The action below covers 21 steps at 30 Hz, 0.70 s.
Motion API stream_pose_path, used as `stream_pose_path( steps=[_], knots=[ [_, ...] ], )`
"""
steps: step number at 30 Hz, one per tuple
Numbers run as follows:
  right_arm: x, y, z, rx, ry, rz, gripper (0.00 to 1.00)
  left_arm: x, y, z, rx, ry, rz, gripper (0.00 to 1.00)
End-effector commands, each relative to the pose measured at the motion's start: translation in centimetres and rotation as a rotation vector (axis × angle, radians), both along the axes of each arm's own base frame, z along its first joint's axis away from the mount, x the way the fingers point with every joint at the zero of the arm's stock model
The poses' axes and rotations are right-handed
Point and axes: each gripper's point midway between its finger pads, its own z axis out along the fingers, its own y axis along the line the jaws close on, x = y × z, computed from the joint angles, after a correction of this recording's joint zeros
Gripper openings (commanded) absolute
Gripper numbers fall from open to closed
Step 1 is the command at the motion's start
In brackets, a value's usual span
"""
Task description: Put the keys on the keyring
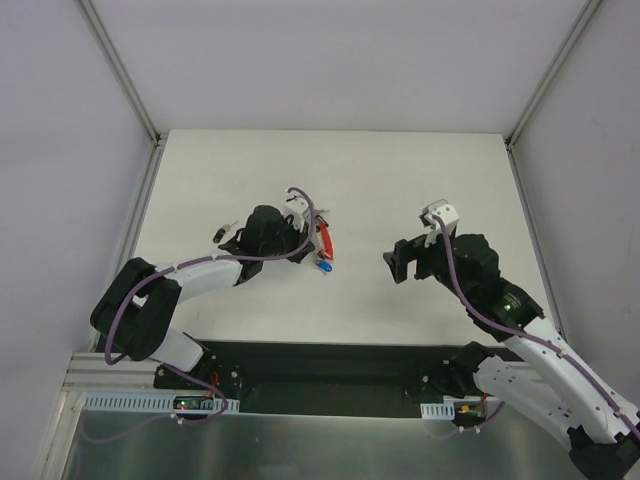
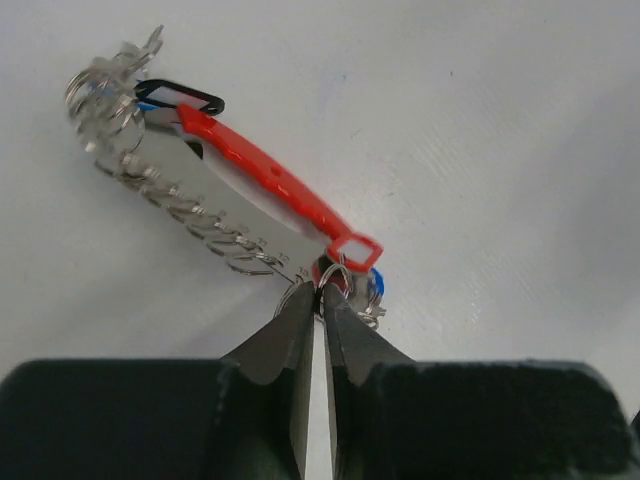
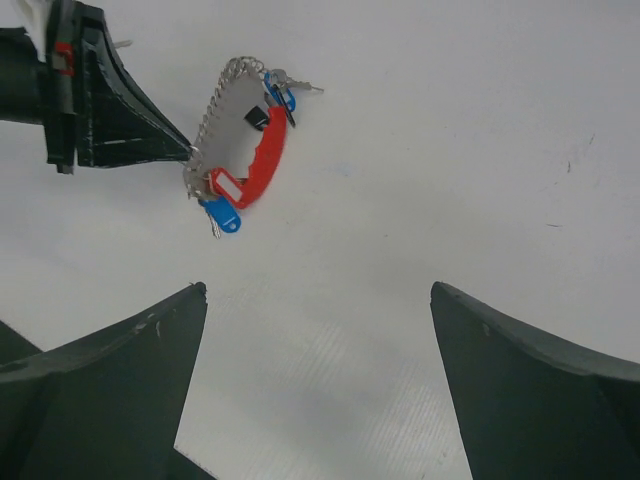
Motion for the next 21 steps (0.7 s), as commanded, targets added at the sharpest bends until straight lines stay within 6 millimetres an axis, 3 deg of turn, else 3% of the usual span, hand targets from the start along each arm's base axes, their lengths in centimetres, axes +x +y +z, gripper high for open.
stream_pose_path(
  steps=[1, 3, 4, 6, 7, 9, 11, 15, 17, 18, 20, 21],
  knots=[
    [-2.2, 0.3, 1.3, 0.051, 0.01, 0.092, 0.98, -2.2, -0.6, -1.3, -0.079, 0.109, 0.016, 0.12],
    [-3.0, 0.3, 1.6, 0.062, 0.015, 0.117, 1.0, -2.8, -0.5, -1.7, -0.094, 0.139, 0.034, 0.2],
    [-3.2, 0.2, 1.4, 0.057, 0.025, 0.117, 1.0, -3.2, -0.2, -1.9, -0.099, 0.148, 0.039, 0.32],
    [-3.4, -0.3, 1.7, 0.069, 0.021, 0.1, 1.0, -3.4, 0.2, -1.5, -0.115, 0.147, 0.065, 0.44],
    [-3.6, -0.6, 1.5, 0.065, 0.033, 0.09, 1.0, -3.6, 0.5, -0.6, -0.129, 0.128, 0.075, 0.56],
    [-3.4, -1.4, 2.1, 0.069, 0.027, 0.043, 0.96, -3.7, 1.6, -0.2, -0.105, 0.129, 0.129, 0.65],
    [-3.3, -2.2, 2.4, 0.06, 0.031, 0.003, 0.96, -3.4, 2.4, 2.1, -0.111, 0.089, 0.172, 0.81],
    [-2.6, -4.6, 2.7, 0.032, 0.045, -0.139, 0.96, -3.1, 5.7, 5.4, -0.075, 0.076, 0.33, 0.97],
    [-2.2, -6.5, 2.3, -0.002, 0.064, -0.244, 0.96, -3.2, 7.7, 6.3, -0.043, 0.086, 0.415, 0.99],
    [-2.1, -7.1, 2.5, -0.014, 0.069, -0.281, 0.96, -3.3, 8.3, 8.1, -0.071, 0.055, 0.436, 0.99],
    [-1.8, -9.2, 1.9, -0.062, 0.093, -0.393, 0.96, -3.7, 10.2, 8.8, -0.046, 0.044, 0.505, 0.99],
    [-1.7, -9.8, 2.0, -0.074, 0.099, -0.426, 0.96, -4.1, 11.0, 10.5, -0.068, 0.005, 0.521, 0.99]
  ],
)
